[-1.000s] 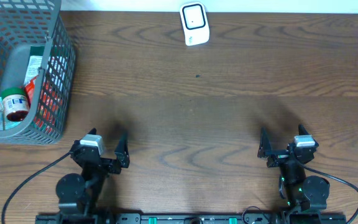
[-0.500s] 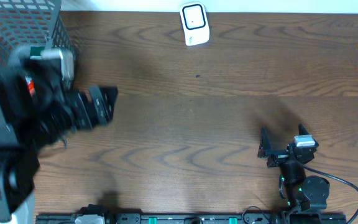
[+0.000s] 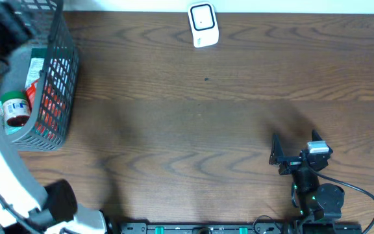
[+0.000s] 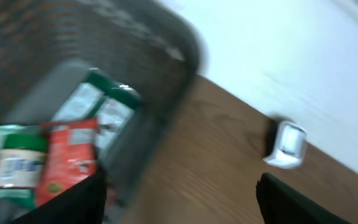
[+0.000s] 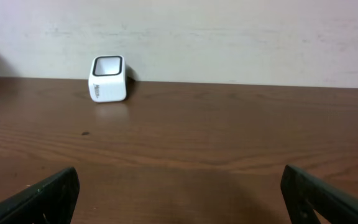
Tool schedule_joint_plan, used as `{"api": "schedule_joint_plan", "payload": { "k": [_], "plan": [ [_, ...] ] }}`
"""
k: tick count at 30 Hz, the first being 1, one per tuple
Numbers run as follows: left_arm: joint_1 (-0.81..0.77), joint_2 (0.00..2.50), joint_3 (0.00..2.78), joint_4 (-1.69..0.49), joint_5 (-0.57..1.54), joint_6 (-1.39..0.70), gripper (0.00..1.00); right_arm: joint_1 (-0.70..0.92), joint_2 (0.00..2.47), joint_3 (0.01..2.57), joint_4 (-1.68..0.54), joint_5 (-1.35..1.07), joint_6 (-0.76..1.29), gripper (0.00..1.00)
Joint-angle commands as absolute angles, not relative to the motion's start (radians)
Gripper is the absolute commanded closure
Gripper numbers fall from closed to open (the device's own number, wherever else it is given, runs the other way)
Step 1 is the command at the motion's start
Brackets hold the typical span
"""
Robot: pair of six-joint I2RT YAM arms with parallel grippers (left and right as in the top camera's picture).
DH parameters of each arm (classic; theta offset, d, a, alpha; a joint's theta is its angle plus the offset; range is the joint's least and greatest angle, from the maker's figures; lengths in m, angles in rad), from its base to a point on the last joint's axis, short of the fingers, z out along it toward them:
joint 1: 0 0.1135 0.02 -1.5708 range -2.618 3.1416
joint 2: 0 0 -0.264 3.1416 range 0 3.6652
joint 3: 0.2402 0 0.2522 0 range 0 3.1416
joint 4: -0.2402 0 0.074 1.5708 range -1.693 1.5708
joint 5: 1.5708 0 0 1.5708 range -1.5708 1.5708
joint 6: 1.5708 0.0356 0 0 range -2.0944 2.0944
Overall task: Scan the item barcode
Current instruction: 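Reach the left gripper into the basket and grasp the green-capped jar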
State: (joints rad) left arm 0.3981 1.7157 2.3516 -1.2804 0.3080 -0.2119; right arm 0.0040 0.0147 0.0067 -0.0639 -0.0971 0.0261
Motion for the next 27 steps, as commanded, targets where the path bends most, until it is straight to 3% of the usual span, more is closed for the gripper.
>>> {"api": "schedule_joint_plan", "payload": {
  "k": [1, 6, 13, 18, 27],
  "plan": [
    [0.524, 1.753, 2.368, -1.261, 0.248, -0.216, 0.2, -0.006, 0.011, 0.006, -0.068, -0.096, 0.029, 0.01],
    [0.637, 1.819, 2.342, -1.285, 0.063, -0.216, 0.14, -0.006, 0.011, 0.006, -0.068, -0.096, 0.029, 0.01],
    [0.674, 2.023, 2.287, -1.348, 0.047, -0.116, 0.04, -0.006, 0.011, 0.006, -0.068, -0.095, 0.029, 0.01],
    [0.674, 2.209, 2.286, -1.409, 0.049, -0.071, 0.03, -0.006, 0.011, 0.006, -0.068, -0.096, 0.029, 0.01],
    [0.673, 2.252, 2.193, -1.367, 0.047, -0.067, 0.02, -0.006, 0.011, 0.006, -0.068, -0.096, 0.029, 0.01]
  ]
}}
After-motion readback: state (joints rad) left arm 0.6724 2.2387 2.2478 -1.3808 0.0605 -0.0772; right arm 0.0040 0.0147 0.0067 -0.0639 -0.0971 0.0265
